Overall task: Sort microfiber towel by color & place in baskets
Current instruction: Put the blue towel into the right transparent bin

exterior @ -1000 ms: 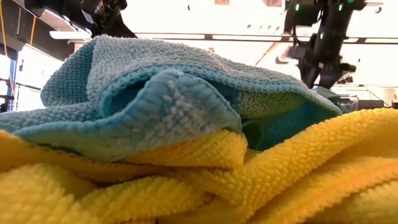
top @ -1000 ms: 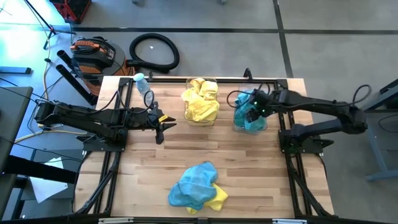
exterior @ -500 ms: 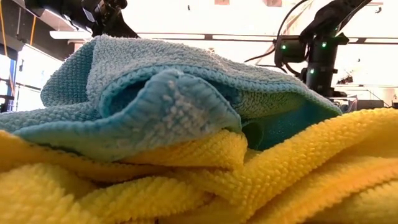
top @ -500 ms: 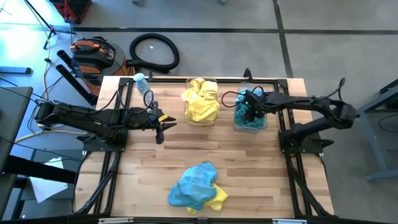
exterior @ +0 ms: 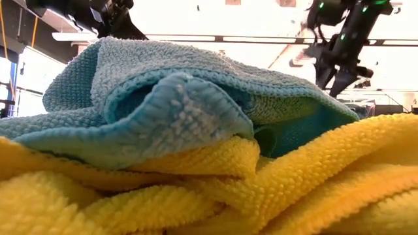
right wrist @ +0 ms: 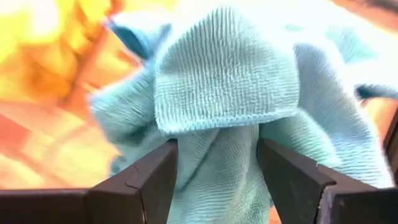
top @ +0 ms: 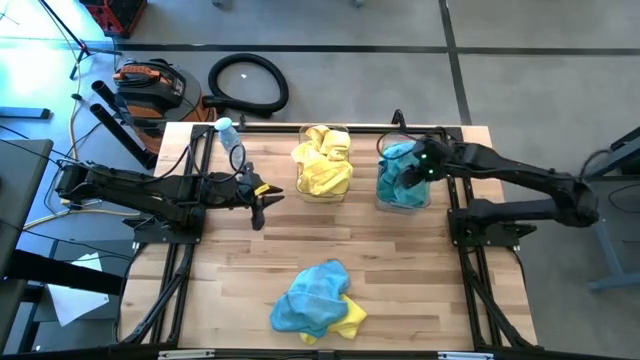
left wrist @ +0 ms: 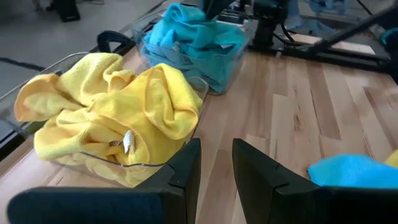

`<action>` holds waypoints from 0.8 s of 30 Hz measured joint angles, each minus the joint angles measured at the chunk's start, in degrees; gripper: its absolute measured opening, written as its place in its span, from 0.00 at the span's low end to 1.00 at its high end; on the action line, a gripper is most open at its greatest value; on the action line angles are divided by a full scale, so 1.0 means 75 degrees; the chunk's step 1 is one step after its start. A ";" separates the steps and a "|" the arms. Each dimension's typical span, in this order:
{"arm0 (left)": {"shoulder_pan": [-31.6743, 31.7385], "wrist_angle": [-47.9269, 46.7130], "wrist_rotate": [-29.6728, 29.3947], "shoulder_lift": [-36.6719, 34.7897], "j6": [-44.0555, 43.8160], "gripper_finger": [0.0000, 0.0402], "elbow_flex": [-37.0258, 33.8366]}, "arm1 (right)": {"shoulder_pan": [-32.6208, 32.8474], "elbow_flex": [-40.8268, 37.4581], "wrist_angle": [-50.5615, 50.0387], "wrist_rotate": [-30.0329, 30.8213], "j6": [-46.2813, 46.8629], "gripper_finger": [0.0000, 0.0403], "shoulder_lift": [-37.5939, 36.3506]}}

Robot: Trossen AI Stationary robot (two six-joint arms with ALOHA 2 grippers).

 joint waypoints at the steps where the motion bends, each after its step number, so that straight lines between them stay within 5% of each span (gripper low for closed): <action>1: 0.0000 -0.0007 -0.0066 -0.0003 -0.0109 0.19 0.0000 | 0.0018 0.0076 -0.0017 0.0012 0.0001 0.55 -0.0159; 12: -0.1210 0.0442 -0.0764 0.1311 -0.0389 0.19 0.0189 | 0.1018 0.0222 -0.0564 0.0019 0.0563 0.55 -0.1390; 17: -0.2198 0.0169 -0.1331 0.2599 -0.0491 0.19 0.1132 | 0.2418 0.0217 -0.0881 0.0657 0.1534 0.55 -0.1460; 24: -0.2979 -0.1447 -0.1175 0.4454 -0.1073 0.19 0.3070 | 0.4676 0.0217 -0.0864 0.2061 0.2993 0.55 -0.1409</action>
